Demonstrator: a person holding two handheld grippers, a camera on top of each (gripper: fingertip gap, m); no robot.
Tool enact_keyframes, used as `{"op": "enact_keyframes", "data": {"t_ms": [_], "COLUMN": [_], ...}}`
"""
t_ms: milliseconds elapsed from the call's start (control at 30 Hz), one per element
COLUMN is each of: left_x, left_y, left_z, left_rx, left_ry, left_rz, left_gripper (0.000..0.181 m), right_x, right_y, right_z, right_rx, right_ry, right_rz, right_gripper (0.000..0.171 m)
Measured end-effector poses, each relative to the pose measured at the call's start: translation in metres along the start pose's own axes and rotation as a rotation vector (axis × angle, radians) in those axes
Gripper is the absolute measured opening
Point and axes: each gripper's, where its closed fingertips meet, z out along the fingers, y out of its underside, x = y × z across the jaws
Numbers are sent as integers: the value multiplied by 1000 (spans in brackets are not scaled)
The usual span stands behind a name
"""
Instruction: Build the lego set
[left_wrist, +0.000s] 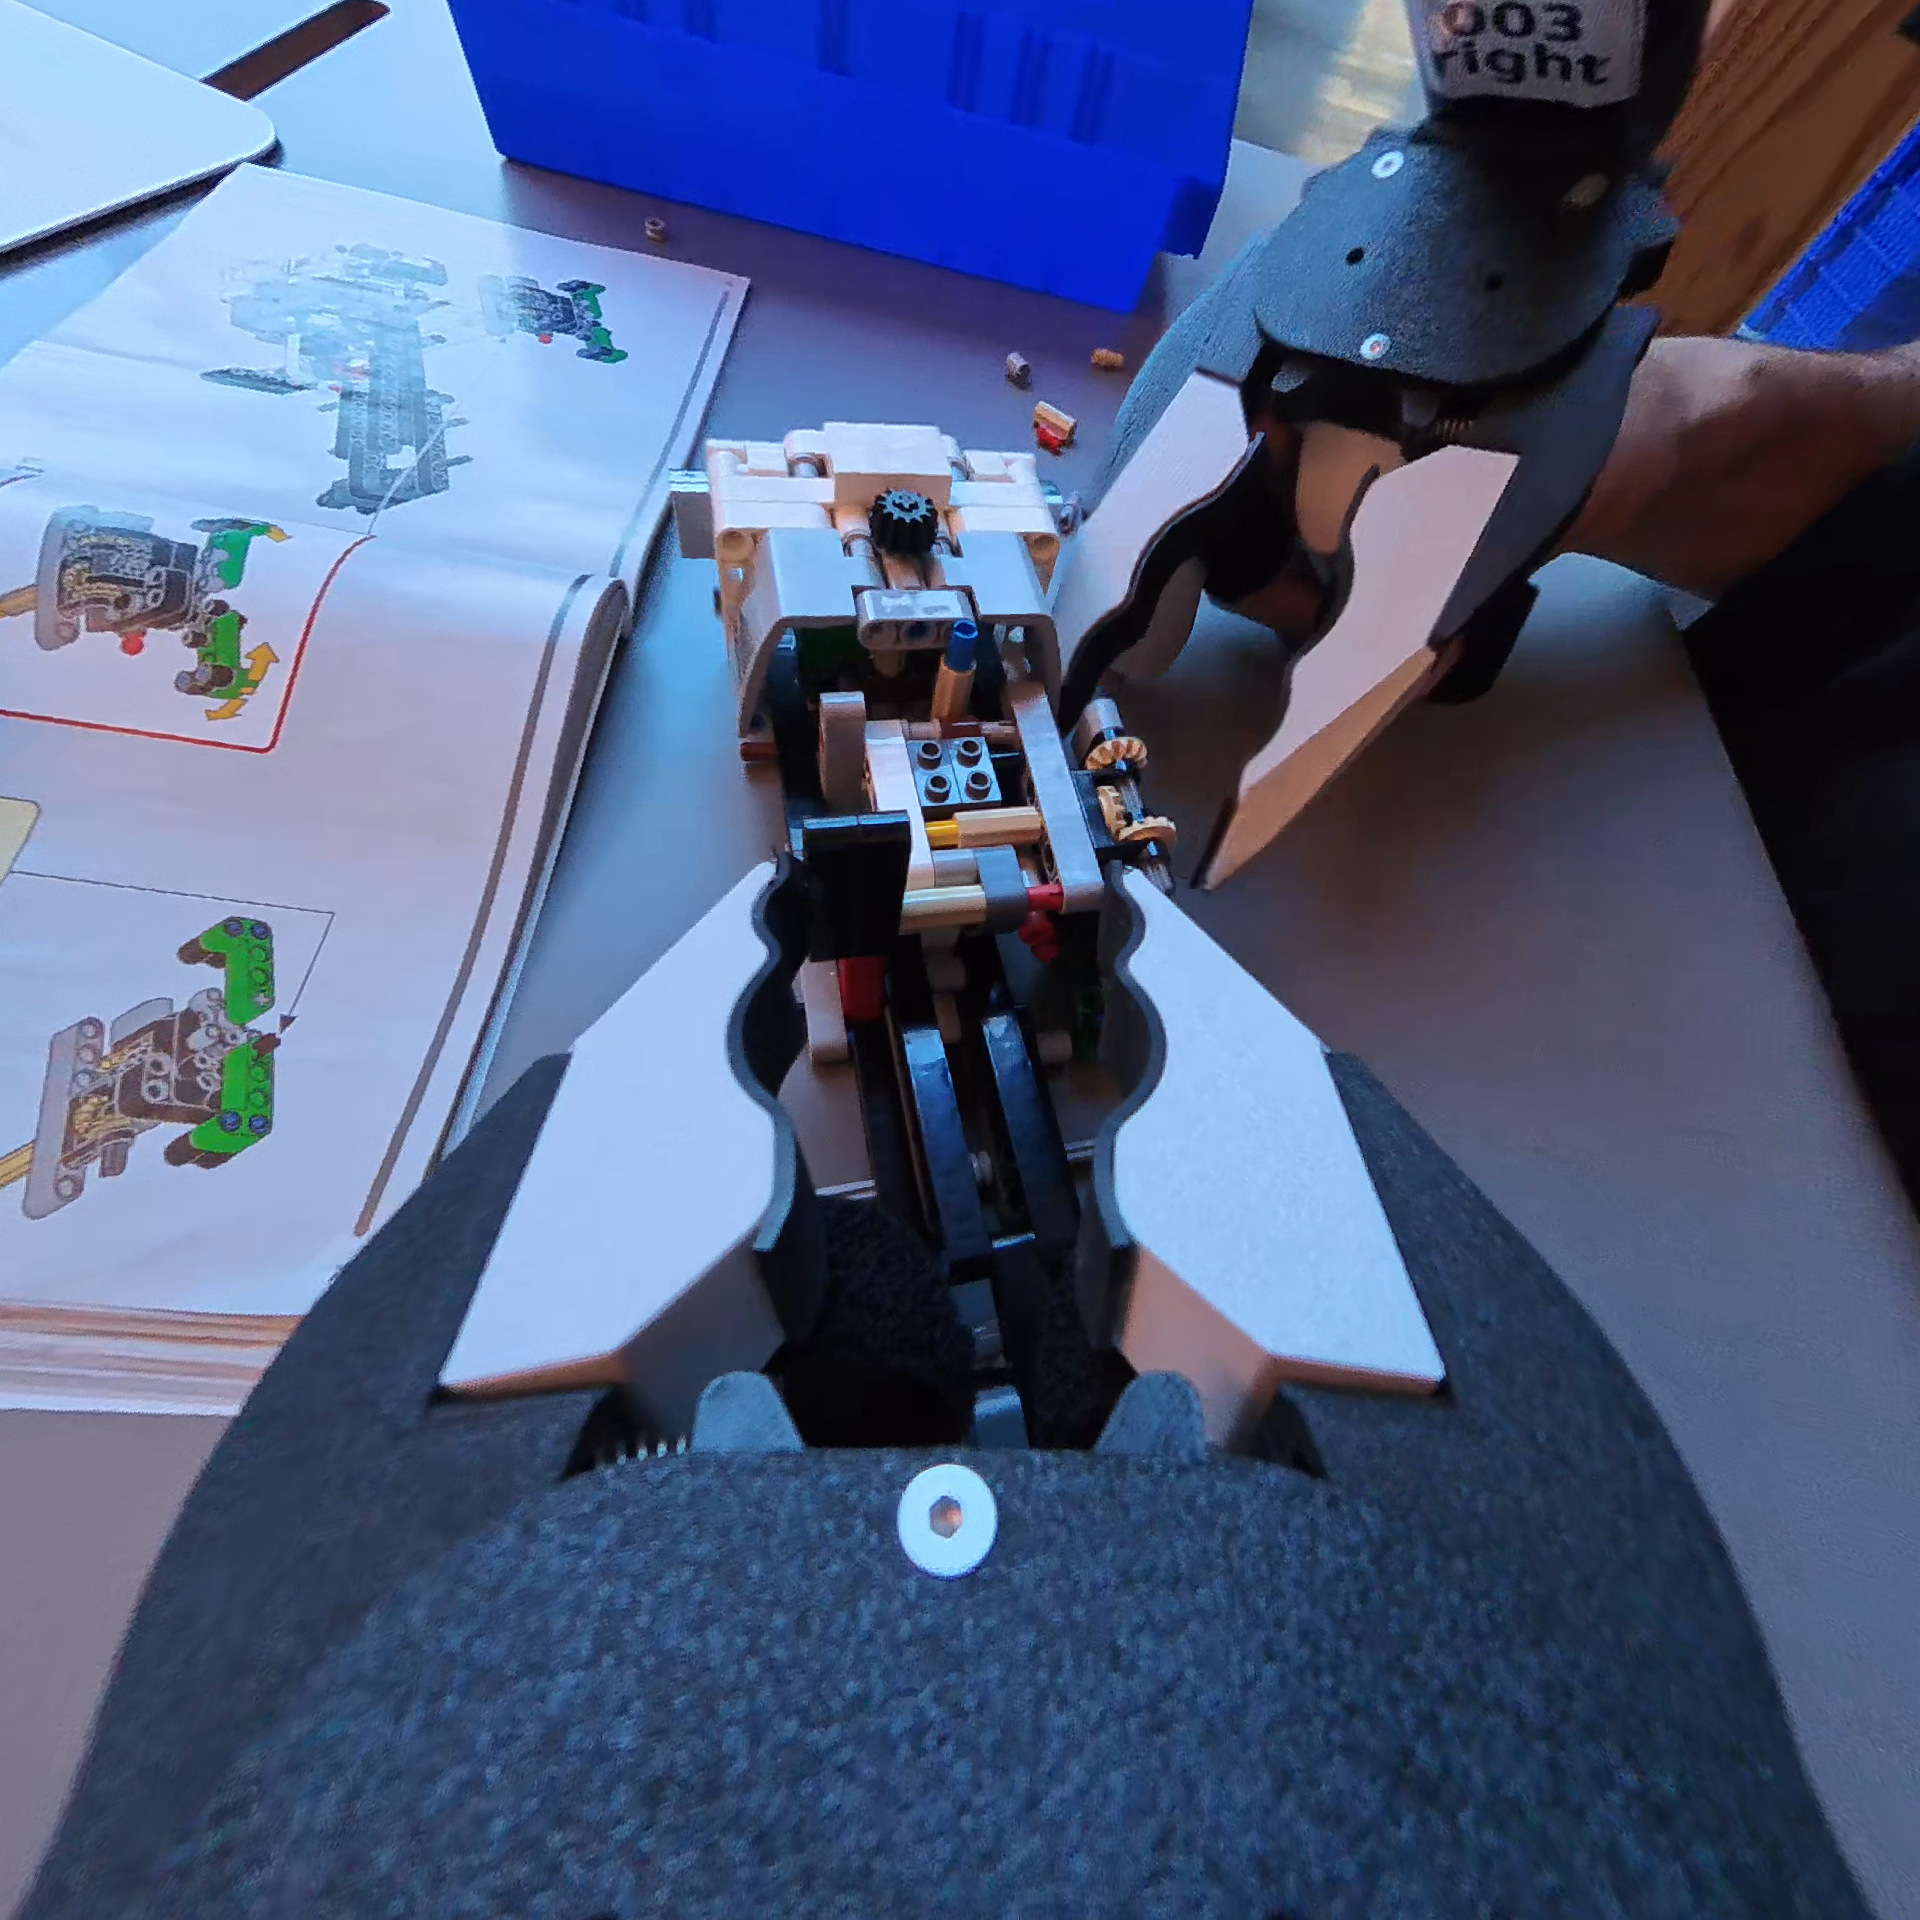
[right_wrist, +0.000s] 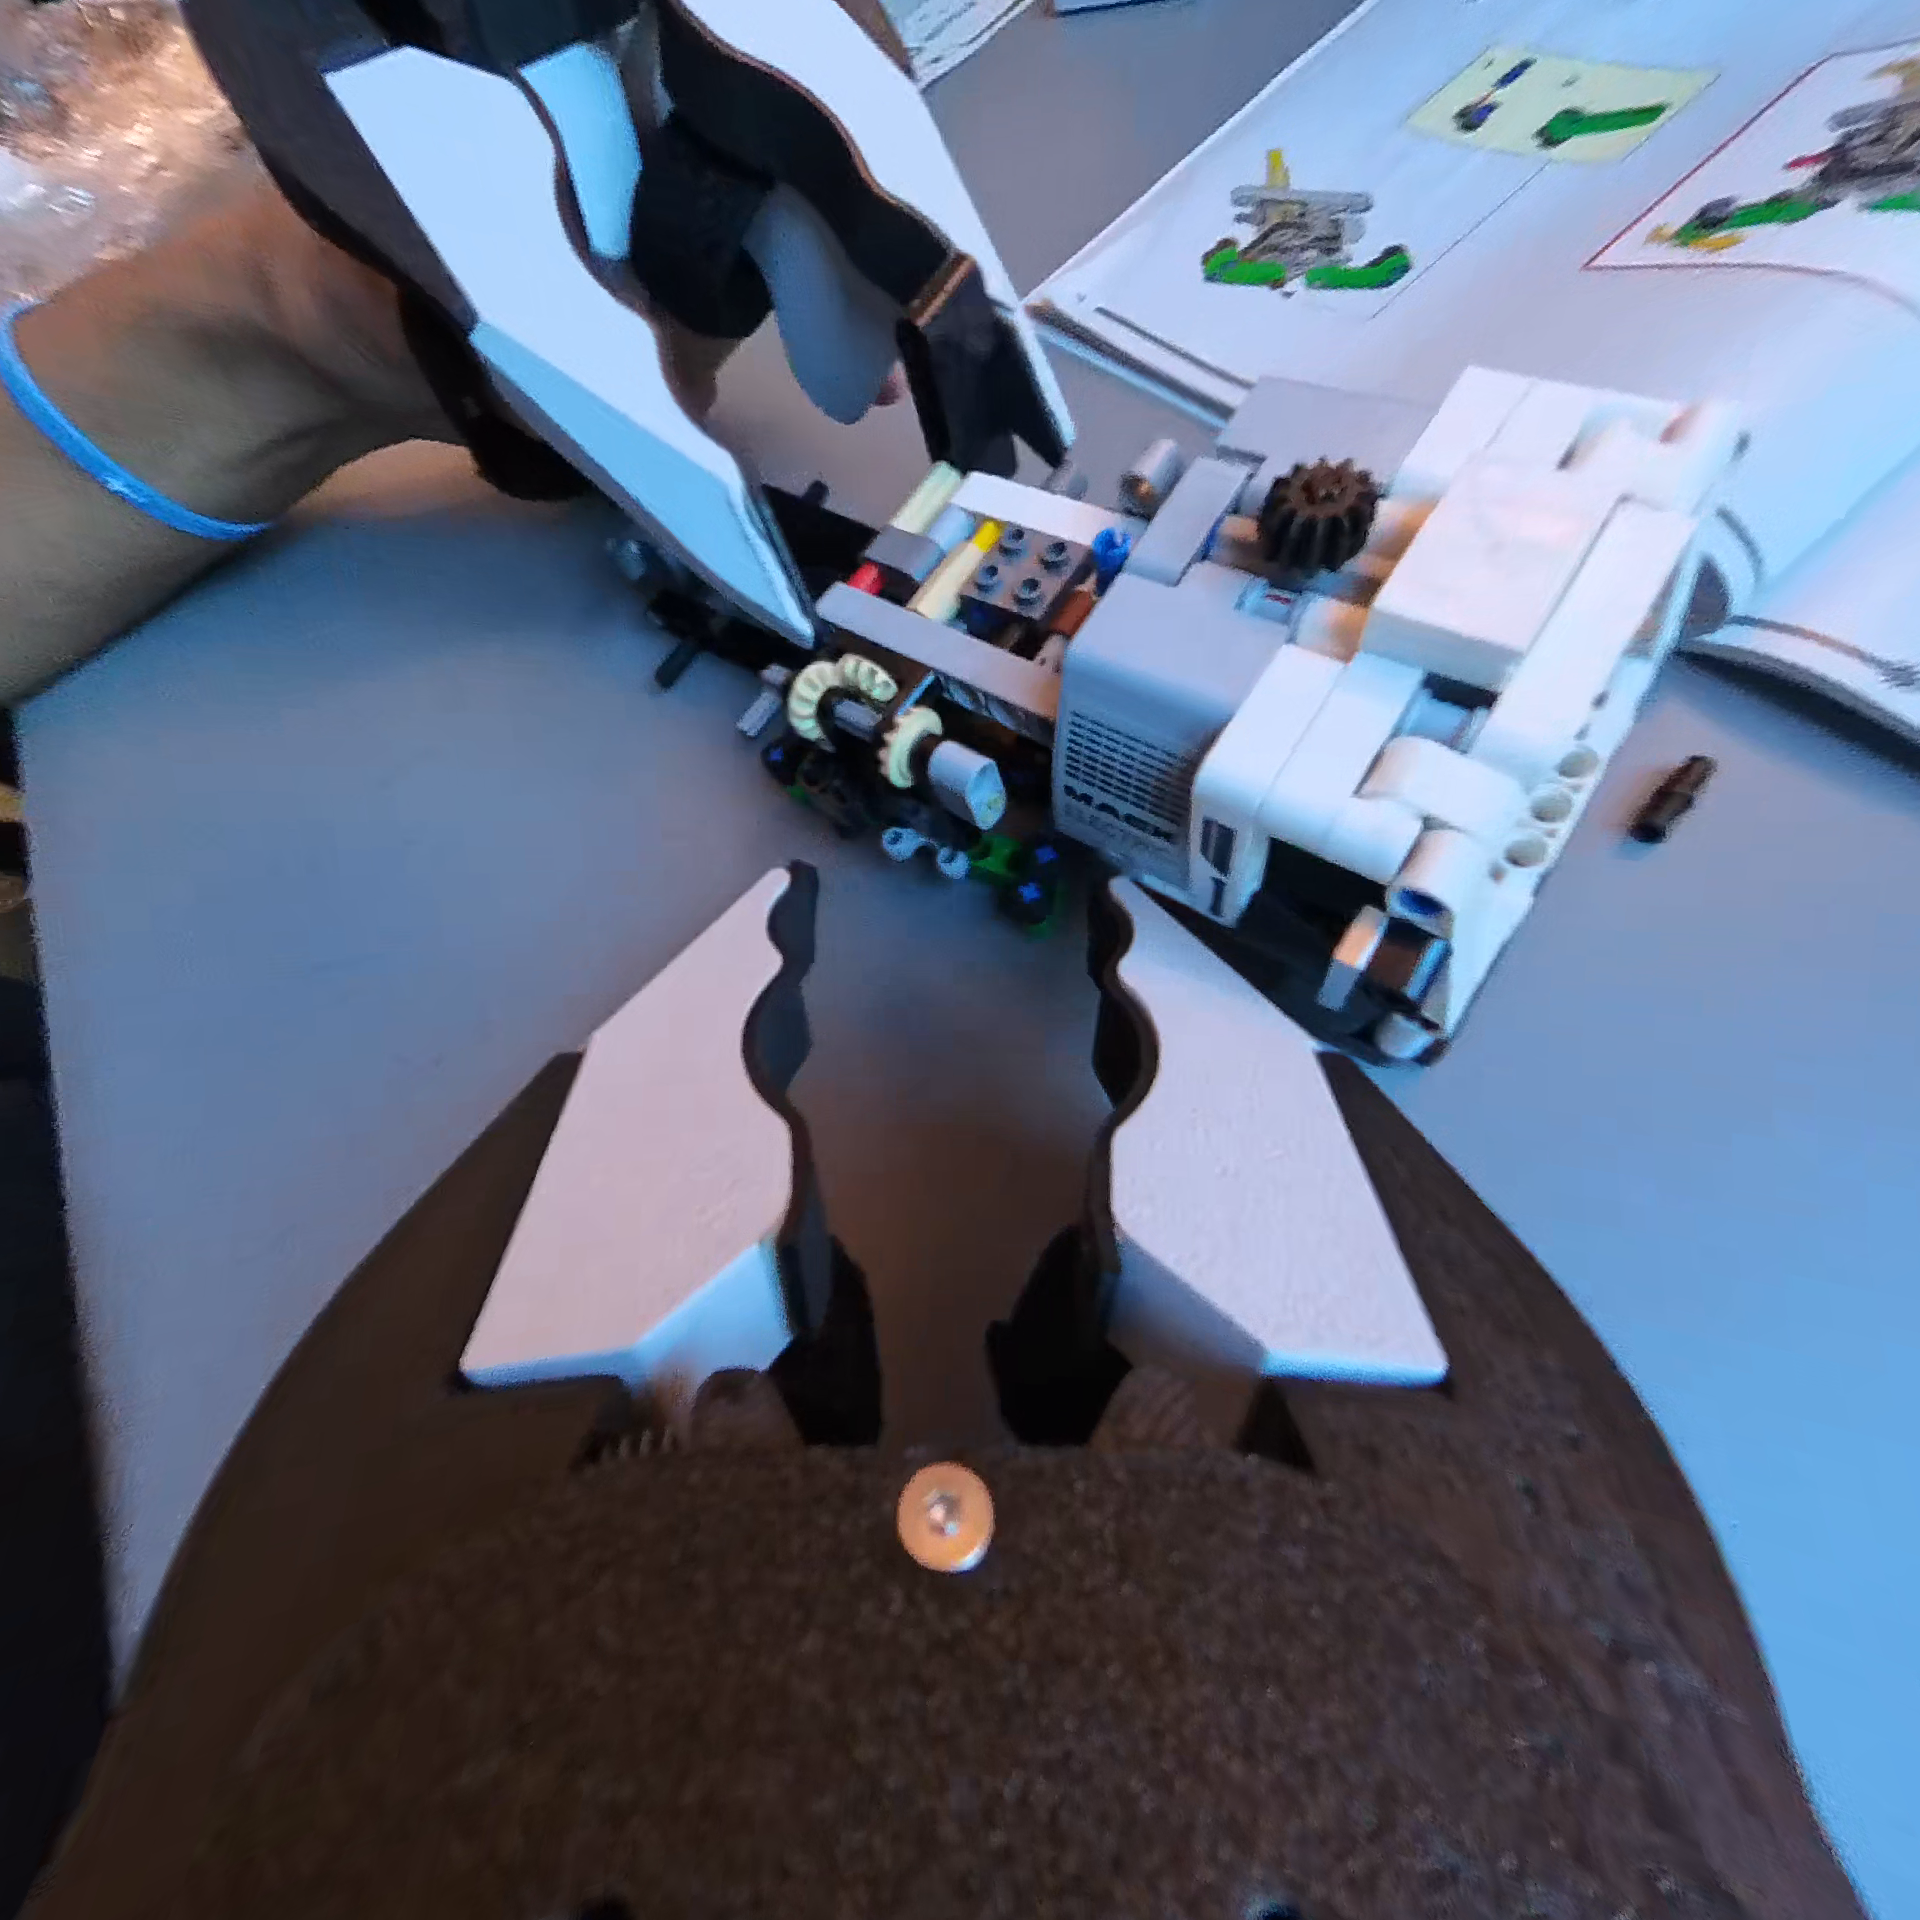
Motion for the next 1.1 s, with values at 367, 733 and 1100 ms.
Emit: {"op": "enact_keyframes", "data": {"t_ms": [367, 733, 1100], "left_x": [3, 25, 65], "left_y": [2, 6, 7], "left_z": [-2, 0, 14], "left_rx": [-5, -37, -67], "left_ry": [22, 81, 164], "left_rz": [7, 49, 139], "left_gripper": [54, 54, 54], "right_x": [-20, -51, -78], "right_y": [8, 18, 41], "right_z": [-14, -37, -64], "right_rx": [-20, 15, 50], "right_ry": [-153, -234, -270], "right_rz": [62, 65, 90], "right_gripper": [46, 47, 47]}}
